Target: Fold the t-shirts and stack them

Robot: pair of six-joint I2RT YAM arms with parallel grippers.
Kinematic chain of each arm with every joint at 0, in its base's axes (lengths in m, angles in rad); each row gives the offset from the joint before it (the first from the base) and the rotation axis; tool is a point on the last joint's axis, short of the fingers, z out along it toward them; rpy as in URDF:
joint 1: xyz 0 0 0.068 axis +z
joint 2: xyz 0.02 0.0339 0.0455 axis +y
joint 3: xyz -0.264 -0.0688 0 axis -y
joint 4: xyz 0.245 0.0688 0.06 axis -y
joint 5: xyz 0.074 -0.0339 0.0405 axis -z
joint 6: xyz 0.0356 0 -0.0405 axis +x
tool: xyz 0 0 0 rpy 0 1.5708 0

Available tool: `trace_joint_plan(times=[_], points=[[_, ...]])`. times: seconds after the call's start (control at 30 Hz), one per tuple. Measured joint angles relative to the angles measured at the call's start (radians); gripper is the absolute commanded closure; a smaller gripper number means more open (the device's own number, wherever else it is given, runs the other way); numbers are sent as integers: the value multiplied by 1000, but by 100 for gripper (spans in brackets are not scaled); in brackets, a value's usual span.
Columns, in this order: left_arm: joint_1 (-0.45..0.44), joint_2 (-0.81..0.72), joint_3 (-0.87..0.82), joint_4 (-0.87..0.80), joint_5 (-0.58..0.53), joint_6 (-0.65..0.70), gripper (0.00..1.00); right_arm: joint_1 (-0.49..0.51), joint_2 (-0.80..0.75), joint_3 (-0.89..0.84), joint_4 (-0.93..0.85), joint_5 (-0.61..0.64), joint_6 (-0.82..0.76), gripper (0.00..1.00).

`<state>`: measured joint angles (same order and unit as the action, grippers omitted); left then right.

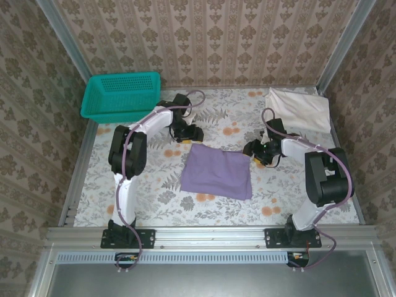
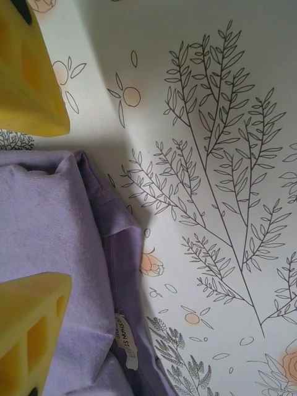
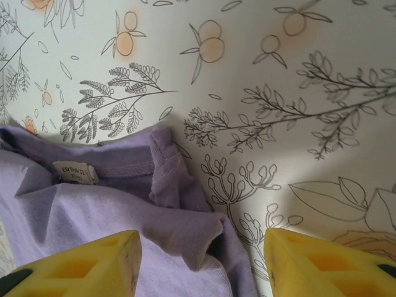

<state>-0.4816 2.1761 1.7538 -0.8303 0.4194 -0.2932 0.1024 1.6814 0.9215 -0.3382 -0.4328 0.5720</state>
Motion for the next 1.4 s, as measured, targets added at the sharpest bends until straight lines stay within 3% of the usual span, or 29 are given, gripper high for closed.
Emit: trace_joint_plan(times=[0.2,0.4,0.47,0.57,0.83,0.97,1.03,1.13,1.23,1.3,1.4], points=[[0,28,-9,20,11,3,49,0,39,11,1,-26,-2,61],[7,65,-21,40,25,2,84,1,60,25,-2,-38,-7,84],[11,65,-26,51,29,-2,100,1,72,42,-3,-38,-13,93],[12,53,-53,77,29,-2,100,1,90,68,-7,-38,-14,100],[68,-198,-363,203,-40,-47,100,-6,106,80,-32,-19,14,100],[84,-254,-422,253,-77,-74,100,-5,133,81,-29,-36,40,100],[84,-244,-425,263,-85,-80,100,-5,140,87,-29,-43,53,93],[83,-212,-423,267,-93,-80,100,-5,142,100,-28,-49,64,73],[82,-179,-402,241,-121,-80,100,-14,142,115,-27,-42,84,62],[82,-176,-379,226,-140,-81,90,-17,142,130,-26,-42,92,55],[74,-176,-346,205,-185,-100,60,-18,142,166,-26,-45,108,50]])
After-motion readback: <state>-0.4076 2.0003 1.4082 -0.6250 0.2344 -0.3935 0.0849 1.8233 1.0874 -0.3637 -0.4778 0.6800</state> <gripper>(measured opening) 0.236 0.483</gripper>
